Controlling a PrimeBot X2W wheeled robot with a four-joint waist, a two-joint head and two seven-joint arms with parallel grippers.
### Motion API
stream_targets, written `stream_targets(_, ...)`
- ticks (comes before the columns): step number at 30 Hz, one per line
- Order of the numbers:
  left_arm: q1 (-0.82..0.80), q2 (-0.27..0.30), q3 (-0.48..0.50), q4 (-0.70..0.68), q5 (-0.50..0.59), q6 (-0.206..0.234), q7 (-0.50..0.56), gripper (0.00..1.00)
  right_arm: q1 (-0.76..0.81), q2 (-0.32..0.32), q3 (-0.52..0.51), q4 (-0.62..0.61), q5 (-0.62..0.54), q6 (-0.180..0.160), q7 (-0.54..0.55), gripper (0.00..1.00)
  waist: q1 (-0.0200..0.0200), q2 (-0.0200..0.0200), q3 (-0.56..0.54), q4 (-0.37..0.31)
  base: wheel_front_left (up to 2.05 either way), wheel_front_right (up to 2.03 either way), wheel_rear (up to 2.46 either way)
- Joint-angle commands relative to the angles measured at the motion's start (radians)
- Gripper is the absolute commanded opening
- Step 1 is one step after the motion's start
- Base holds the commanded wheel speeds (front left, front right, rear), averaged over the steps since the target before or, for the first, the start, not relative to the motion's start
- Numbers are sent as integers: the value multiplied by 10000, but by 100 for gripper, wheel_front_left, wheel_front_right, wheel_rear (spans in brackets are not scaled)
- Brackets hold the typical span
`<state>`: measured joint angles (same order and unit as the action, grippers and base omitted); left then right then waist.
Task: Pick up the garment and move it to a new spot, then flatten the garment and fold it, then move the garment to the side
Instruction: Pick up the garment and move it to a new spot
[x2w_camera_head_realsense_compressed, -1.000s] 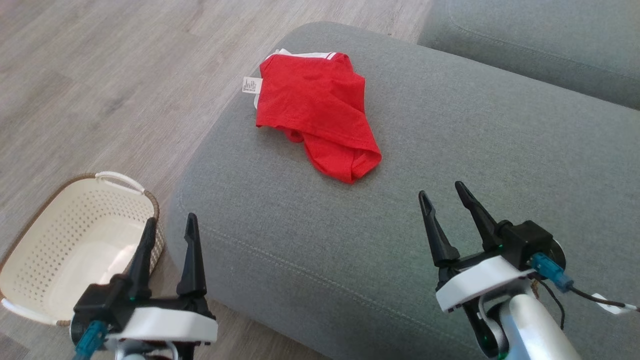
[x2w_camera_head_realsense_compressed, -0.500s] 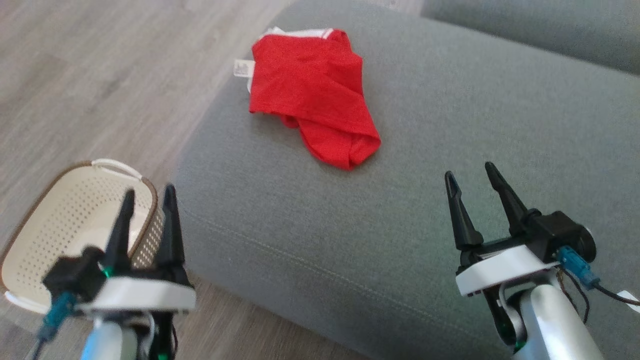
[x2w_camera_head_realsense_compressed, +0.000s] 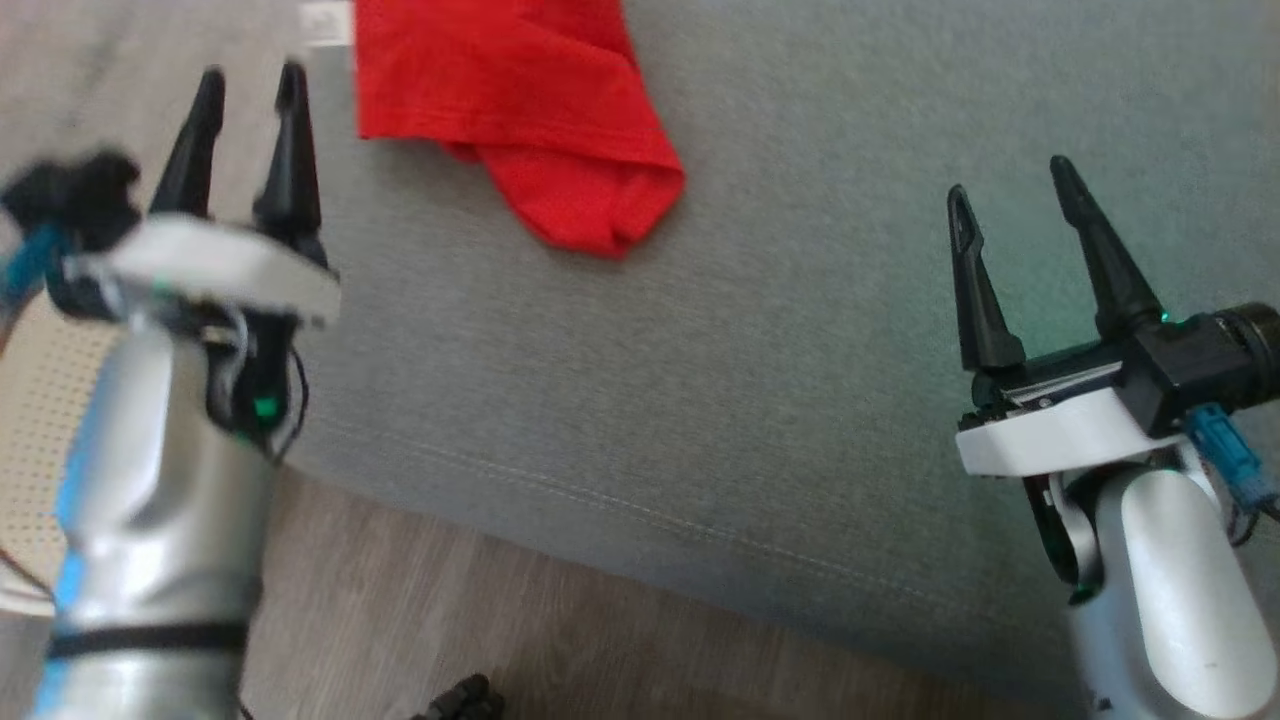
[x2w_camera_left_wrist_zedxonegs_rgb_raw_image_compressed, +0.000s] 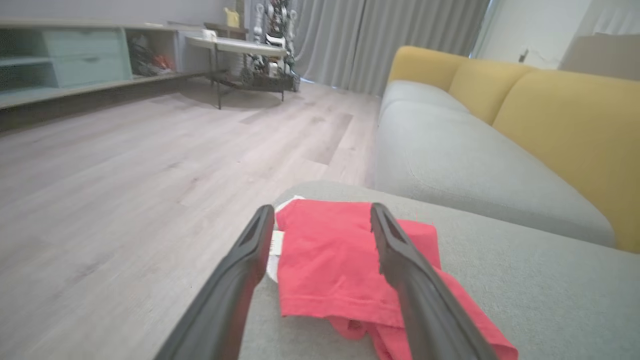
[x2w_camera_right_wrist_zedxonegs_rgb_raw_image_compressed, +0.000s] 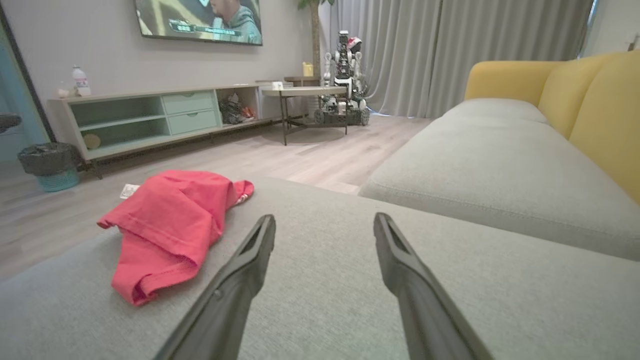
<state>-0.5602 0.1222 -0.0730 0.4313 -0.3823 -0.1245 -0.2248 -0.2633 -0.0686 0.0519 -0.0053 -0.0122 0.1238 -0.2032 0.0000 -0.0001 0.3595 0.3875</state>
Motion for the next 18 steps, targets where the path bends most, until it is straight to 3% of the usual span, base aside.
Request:
stream_targets(1, -1060, 700, -147, 392, -498, -56, 425, 100, -211, -12, 288, -583, -137, 69, 99, 100, 0, 1, 809, -658, 0, 0, 0)
stream_targets(10, -4020, 1895, -1677, 3076, -2786, -59, 2527, 100, -556, -36, 503, -1444, -266, 69, 277, 100, 0, 1, 1687, -1475, 0, 0, 0)
stream_targets(18, -5471, 2381, -2254, 5224, -3746, -60, 3871, 100, -741, 7, 655, -1836, -362, 69, 256, 100, 0, 1, 2217, -2037, 0, 0, 0)
